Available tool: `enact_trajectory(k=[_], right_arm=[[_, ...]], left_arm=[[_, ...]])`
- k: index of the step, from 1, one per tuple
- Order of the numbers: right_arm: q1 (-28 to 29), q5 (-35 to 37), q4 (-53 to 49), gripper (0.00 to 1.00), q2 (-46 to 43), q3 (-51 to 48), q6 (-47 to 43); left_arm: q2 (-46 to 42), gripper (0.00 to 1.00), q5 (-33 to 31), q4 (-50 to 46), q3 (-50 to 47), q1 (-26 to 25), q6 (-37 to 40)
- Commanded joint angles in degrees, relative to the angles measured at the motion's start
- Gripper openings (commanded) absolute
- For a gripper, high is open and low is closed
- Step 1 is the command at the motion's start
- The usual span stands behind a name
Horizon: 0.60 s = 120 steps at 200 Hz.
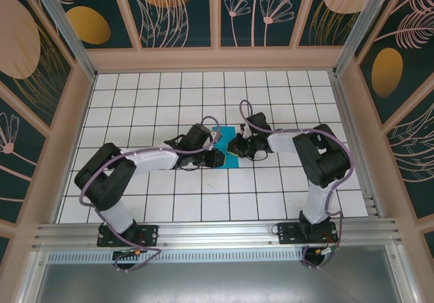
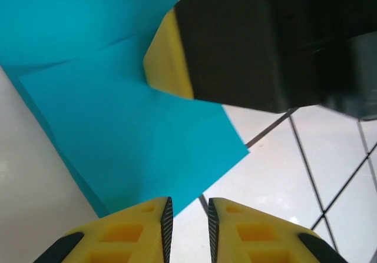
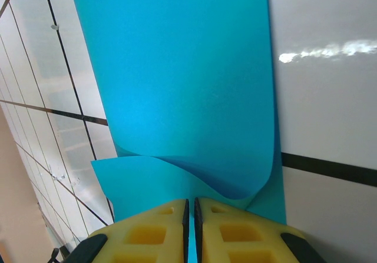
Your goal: Fold a paper plane with a square sheet of paper (fold left side to right side)
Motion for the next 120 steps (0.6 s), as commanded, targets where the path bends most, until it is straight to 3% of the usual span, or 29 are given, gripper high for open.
enact_trajectory(k=[1, 73, 120], right_arm=[[0.45, 4.70, -4.38, 0.16, 3.26, -0.84, -1.33], [0.47, 4.48, -4.16, 0.16, 2.81, -0.73, -1.67], [0.11, 1.19, -0.43, 0.16, -2.09, -1.01, -2.62]], left_arm=[[2.46, 0.26, 1.94, 0.89, 1.10, 0.32, 1.27], [4.62, 0.25, 0.74, -0.94, -2.04, 0.32, 1.23], [3.49, 0.24, 1.58, 1.52, -6.74, 0.32, -0.68]])
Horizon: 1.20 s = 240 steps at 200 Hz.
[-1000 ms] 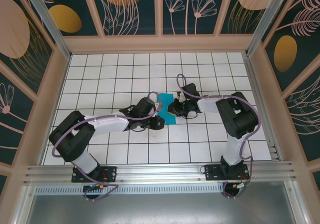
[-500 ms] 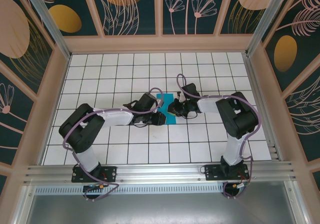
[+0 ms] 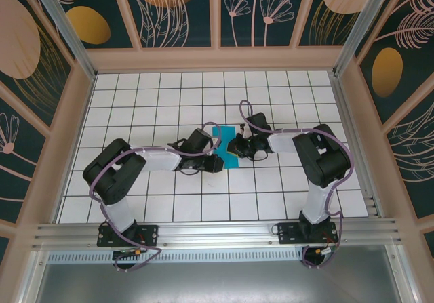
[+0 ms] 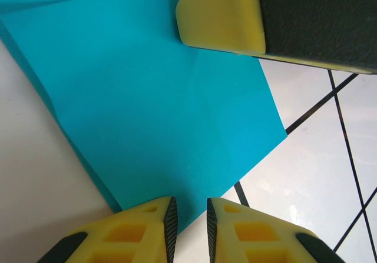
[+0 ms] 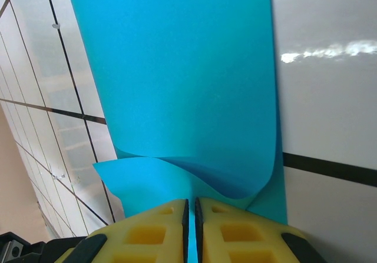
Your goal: Fold a paper plane with a square sheet of paper (fold left side to right side)
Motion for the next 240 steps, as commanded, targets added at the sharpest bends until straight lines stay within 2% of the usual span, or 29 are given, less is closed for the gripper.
enact_trajectory(k=[1, 37, 63, 128, 176, 240], right_arm=[[0.08, 1.38, -0.73, 0.16, -2.06, -0.96, -2.46], [0.24, 0.17, -2.41, 0.15, -5.71, -0.88, -3.75], [1.42, -0.83, -1.17, 0.11, -7.22, -2.04, -2.26], [5.93, -1.88, 3.10, 0.08, -3.48, -1.97, 1.21], [7.12, 0.33, 1.82, 0.08, -0.89, -0.42, 0.32], [7.53, 7.20, -3.43, 0.08, 1.61, 2.39, -3.76]], left_arm=[[0.49, 0.24, 0.23, -2.03, -3.76, 0.19, -1.12], [1.02, 0.24, 1.64, 0.80, -4.81, 0.20, -1.71], [1.18, 0.23, 2.36, 2.15, -4.86, 0.20, -1.48], [1.47, 0.23, 2.38, 1.84, -4.81, 0.16, -1.16], [1.65, 0.23, 1.77, 1.33, -4.64, 0.19, -1.12], [1.85, 0.22, 0.69, 0.61, -5.16, 0.15, -1.31]])
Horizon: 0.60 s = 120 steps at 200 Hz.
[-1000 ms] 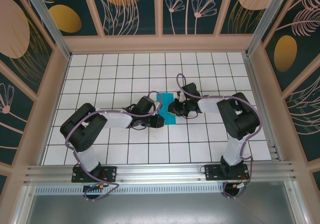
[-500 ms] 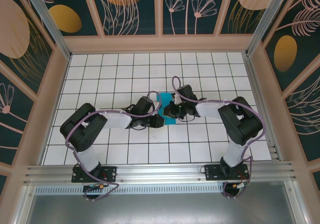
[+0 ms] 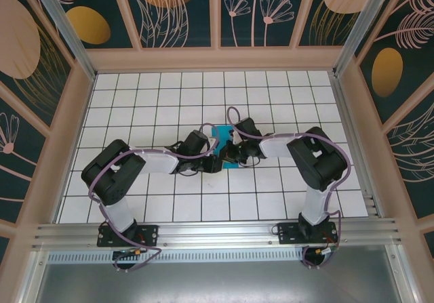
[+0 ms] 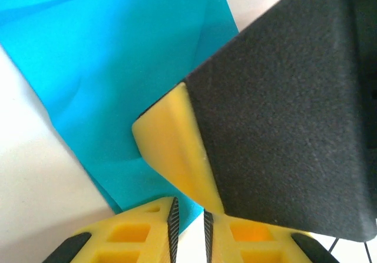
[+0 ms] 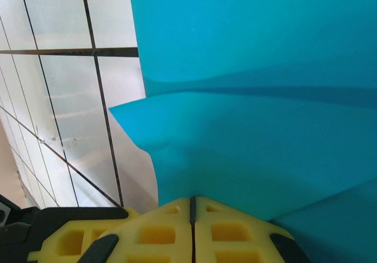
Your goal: Fold a paper plane with a square sheet of paper (fold left side to right side)
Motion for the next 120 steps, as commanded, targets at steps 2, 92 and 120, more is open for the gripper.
enact_trajectory(k=[2, 92, 120], right_arm=[[0.39, 5.68, -3.43, 0.08, 1.78, 2.17, -2.96], [-1.20, 9.92, -7.79, 0.10, 1.68, 4.76, -6.53], [-2.43, 10.92, -8.56, 0.10, 2.21, 5.29, -7.60]], left_arm=[[2.29, 0.22, -0.60, -4.88, -2.24, -0.38, -0.42], [2.57, 0.22, -0.91, -4.65, -3.42, -0.33, -0.33], [2.48, 0.22, -0.91, -4.62, -3.51, -0.33, -0.29]])
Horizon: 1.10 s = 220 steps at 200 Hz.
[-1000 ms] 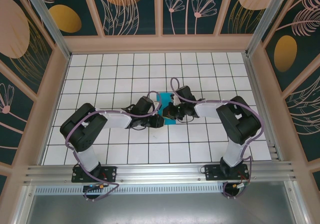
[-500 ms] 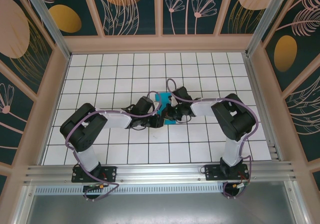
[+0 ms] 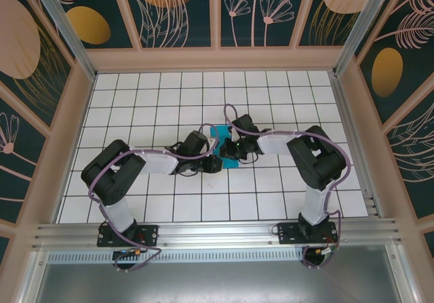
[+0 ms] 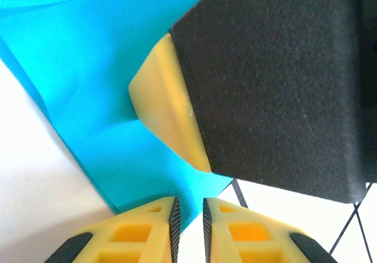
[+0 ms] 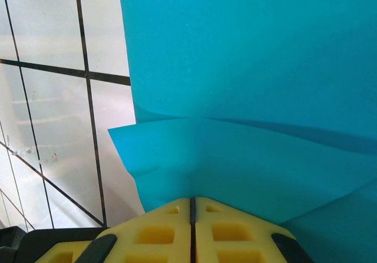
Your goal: Fold a paper plane with a square sheet of paper (fold left side to right side)
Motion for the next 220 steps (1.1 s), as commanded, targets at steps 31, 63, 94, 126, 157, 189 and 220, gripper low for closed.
enact_trajectory(k=[31, 63, 94, 126, 157, 189, 220], right_arm=[[-3.64, 6.75, -3.86, 0.10, 2.36, 2.58, -3.81], [-5.72, 7.08, -4.37, 0.10, 2.61, 3.26, -4.96], [-7.61, 7.63, -5.07, 0.10, 3.13, 3.97, -6.17], [-9.32, 7.50, -5.63, 0.10, 3.55, 4.35, -7.21], [-9.45, 6.53, -5.58, 0.10, 4.22, 4.28, -7.31], [-9.35, 6.07, -5.01, 0.10, 4.71, 3.57, -6.95], [-9.31, 5.98, -4.71, 0.10, 4.97, 3.26, -6.69]], left_arm=[[2.55, 0.22, -0.77, -5.92, -2.97, -0.35, -0.31], [2.53, 0.21, -0.73, -5.90, -3.10, -0.34, -0.26], [2.48, 0.21, -0.78, -5.99, -3.08, -0.34, -0.25], [2.40, 0.21, -0.78, -6.09, -3.16, -0.32, -0.25], [1.62, 0.22, -0.62, -6.08, -3.21, -0.35, -0.41], [-0.61, 0.23, -0.48, -6.98, -4.21, -0.34, -0.69], [-2.87, 0.23, -0.86, -8.01, -6.21, -0.34, -0.97]])
